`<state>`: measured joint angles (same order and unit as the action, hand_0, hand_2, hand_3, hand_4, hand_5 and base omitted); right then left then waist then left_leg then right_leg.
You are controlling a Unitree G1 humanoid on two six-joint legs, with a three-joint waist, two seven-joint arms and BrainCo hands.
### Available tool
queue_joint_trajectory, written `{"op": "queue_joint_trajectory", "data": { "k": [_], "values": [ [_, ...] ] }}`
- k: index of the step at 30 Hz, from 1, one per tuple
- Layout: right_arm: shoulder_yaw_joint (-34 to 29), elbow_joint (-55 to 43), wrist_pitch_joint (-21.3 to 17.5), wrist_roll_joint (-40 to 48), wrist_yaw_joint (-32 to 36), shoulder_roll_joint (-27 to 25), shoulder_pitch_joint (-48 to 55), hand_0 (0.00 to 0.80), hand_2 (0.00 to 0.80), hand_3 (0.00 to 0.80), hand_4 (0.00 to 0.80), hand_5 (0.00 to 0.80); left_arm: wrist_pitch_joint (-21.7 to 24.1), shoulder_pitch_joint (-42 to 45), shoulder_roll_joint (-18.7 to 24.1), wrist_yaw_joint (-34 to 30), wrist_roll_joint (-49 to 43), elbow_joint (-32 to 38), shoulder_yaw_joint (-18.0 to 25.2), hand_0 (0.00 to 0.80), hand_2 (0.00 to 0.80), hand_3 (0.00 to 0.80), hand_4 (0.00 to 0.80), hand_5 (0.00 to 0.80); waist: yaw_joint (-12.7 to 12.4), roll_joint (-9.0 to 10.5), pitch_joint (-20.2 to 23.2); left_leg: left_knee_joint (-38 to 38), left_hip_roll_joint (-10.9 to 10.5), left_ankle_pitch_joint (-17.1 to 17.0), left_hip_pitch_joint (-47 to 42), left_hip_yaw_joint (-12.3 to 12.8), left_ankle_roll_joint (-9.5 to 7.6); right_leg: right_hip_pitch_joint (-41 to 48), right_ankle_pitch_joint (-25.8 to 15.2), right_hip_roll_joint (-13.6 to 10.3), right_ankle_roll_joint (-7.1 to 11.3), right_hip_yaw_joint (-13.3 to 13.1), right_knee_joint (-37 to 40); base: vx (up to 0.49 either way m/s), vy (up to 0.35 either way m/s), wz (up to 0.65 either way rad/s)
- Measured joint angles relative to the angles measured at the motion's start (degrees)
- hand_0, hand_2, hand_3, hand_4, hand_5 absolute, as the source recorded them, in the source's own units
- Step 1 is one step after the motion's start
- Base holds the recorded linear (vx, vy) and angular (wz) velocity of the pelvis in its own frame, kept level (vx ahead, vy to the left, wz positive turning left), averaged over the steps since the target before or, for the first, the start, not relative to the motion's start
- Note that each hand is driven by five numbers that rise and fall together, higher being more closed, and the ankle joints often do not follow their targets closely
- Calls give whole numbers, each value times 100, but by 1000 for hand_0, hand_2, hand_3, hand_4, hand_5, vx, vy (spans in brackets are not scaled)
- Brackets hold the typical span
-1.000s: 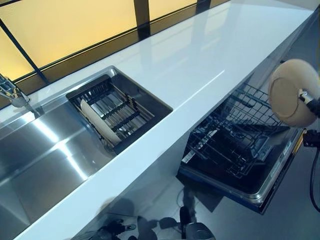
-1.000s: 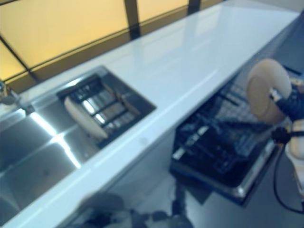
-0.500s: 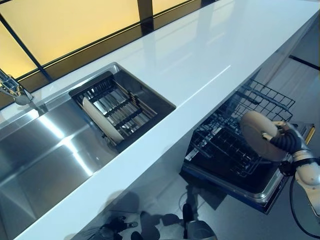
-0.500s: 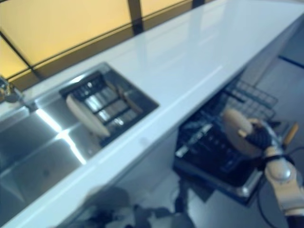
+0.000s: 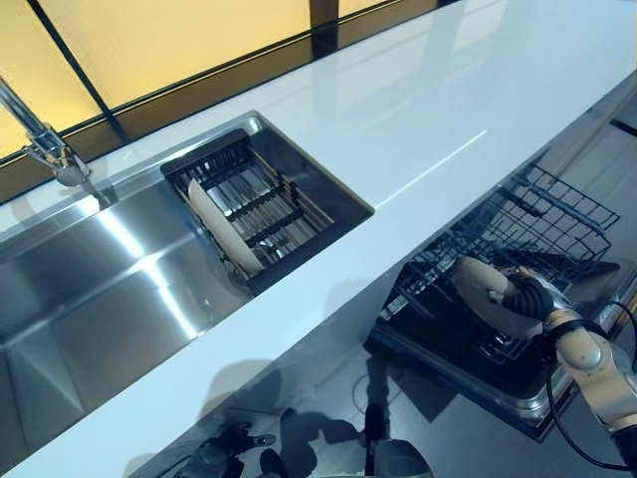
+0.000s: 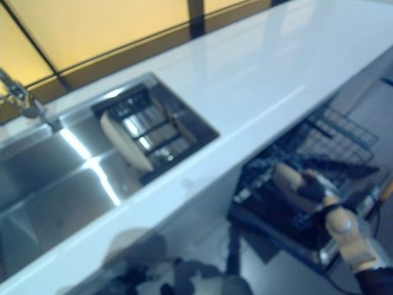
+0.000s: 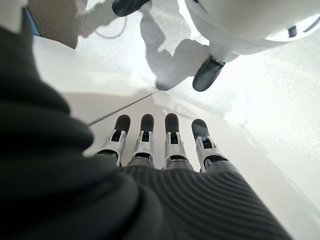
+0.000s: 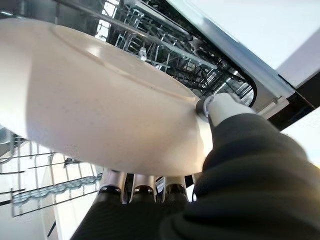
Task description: Take plates into dishwasher
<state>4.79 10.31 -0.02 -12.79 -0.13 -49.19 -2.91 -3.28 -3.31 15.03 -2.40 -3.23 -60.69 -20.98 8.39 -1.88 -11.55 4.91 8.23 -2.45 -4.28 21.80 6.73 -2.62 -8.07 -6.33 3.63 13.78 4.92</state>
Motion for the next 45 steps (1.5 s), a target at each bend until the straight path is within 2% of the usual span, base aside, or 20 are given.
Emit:
{"op": "queue_joint_trajectory", "data": {
  "k": [4, 6, 9, 21, 31, 45],
  "values": [
    [148, 267, 16, -183, -147, 125, -268, 800, 800, 800, 800, 800, -34, -43, 23, -36, -47, 30, -3, 0, 0, 0, 0, 0, -164, 22, -20, -20, -14, -38, 22, -23, 9, 14, -16, -5, -26, 50, -3, -53, -28, 6],
    [253, 417, 45, -250, -167, 145, -373, 800, 800, 800, 800, 800, -50, -60, 63, -37, -48, 58, -3, 0, 0, 0, 0, 0, -167, 40, -43, -12, -22, -51, 23, -59, -1, 23, 11, -12, -1, 108, -1, -1, -16, 15],
    [354, 579, 169, -354, -191, 159, -553, 800, 800, 800, 800, 800, -118, -72, 159, -42, -48, 89, -4, 0, 0, 0, 0, 0, -300, 50, -86, -6, -4, -59, 39, -76, -2, 22, 11, -13, -2, 127, -1, 1, -13, 5],
    [726, 1400, 774, -350, -437, 606, -1077, 800, 800, 800, 800, 800, -141, -184, 293, -65, -49, 137, -21, 0, 0, 0, 0, 0, -485, 107, -198, -9, -33, -89, 185, -256, -14, 18, 10, -46, -15, 294, -1, 0, -7, 7],
    [743, 2096, 910, -128, -859, 796, -1391, 800, 800, 800, 800, 800, -141, -252, 390, -98, -49, 174, -26, 0, 0, 0, 0, 0, -622, 92, -299, -9, -60, -120, 192, -381, -32, 53, 17, -82, -9, 411, -1, 9, -2, 5],
    [723, 3013, 902, 113, -1288, 1027, -1791, 800, 800, 800, 800, 800, -116, -271, 413, -99, -49, 211, -29, 0, 0, 0, 0, 0, -645, 20, -340, -8, -62, -148, 206, -524, -45, 124, 34, -104, 1, 543, -1, -4, -12, 4]
  ]
}}
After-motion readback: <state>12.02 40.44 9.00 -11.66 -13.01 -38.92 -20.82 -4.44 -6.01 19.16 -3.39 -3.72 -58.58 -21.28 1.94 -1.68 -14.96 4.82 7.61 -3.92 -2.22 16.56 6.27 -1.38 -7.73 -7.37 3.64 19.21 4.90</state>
